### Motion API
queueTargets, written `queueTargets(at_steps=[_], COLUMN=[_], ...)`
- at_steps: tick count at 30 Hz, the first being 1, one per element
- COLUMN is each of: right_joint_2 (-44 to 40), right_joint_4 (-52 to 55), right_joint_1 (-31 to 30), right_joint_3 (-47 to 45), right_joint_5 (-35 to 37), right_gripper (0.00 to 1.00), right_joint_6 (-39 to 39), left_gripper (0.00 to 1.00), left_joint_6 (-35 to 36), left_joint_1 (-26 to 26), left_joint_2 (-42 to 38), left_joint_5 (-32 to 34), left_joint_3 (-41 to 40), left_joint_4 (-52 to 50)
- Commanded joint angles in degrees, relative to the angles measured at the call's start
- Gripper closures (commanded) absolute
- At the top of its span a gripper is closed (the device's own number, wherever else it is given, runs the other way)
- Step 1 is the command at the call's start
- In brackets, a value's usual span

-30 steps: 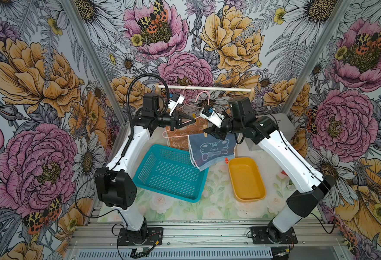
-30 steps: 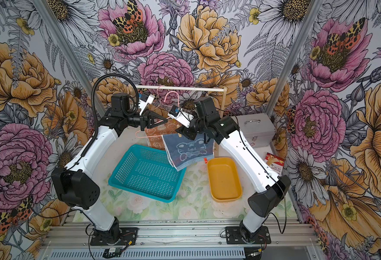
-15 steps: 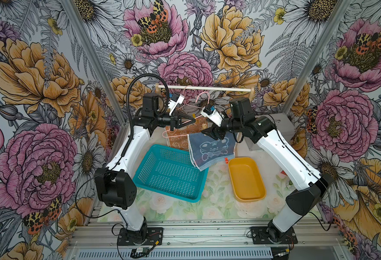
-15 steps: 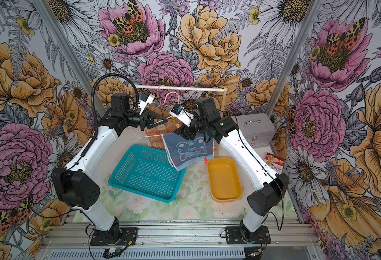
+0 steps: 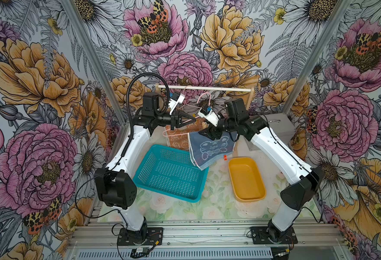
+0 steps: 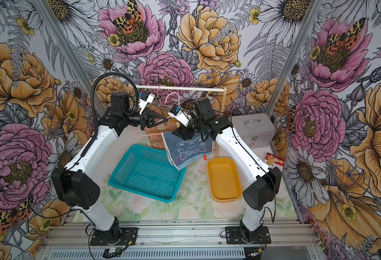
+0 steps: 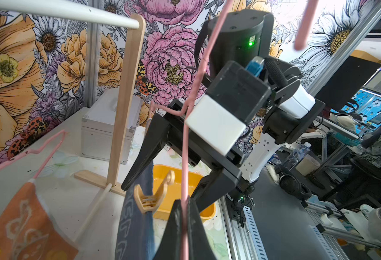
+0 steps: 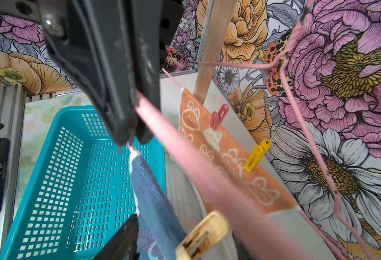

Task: Remove the clothespins securing towels to the hanger
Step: Remove the clothespin from the hanger.

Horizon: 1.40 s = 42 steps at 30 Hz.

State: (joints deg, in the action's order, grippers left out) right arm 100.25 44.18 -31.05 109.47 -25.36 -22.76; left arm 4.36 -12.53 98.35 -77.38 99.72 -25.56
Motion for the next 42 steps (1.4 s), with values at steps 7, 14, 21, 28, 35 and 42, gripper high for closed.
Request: queueTargets(at_steps=[7, 14, 21, 28, 35, 42], right_joint_2=[0.8, 2.1, 1.6, 0.0, 0.4, 1.6], right_joint_4=[-2.6, -2.7, -3.0, -3.0, -3.5, -3.7], right_joint_1=[0.3, 0.8, 0.9, 1.0, 1.1, 1.0], right_joint_3=[0.9, 0.7, 0.8, -0.8, -0.8, -0.5], right_joint_5=[-1.6, -2.6, -3.6, -5.0, -5.8, -8.5], right_gripper=[0.35, 0.39, 0.5, 0.65, 0.71, 0.76], right_joint_6=[1.1, 1.8, 2.0, 2.4, 2.1, 2.9], left_gripper=[1.0, 1.0, 1.0, 1.0, 1.0, 1.0], left_joint_6=[-0.4, -0.4, -0.4, -0.5, -0.6, -0.8], left_joint_1=[-0.2, -0.1, 0.2, 0.5, 0.3, 0.2], left_joint_2=[1.1, 0.7, 1.0, 1.9, 2.1, 3.1], left_joint_5=[-2.0, -2.2, -2.2, -2.5, -3.0, -3.5], left_joint_3=[2.2, 2.4, 2.4, 2.8, 3.2, 3.8], left_joint_4=[0.2, 0.3, 0.2, 0.2, 0.2, 0.2])
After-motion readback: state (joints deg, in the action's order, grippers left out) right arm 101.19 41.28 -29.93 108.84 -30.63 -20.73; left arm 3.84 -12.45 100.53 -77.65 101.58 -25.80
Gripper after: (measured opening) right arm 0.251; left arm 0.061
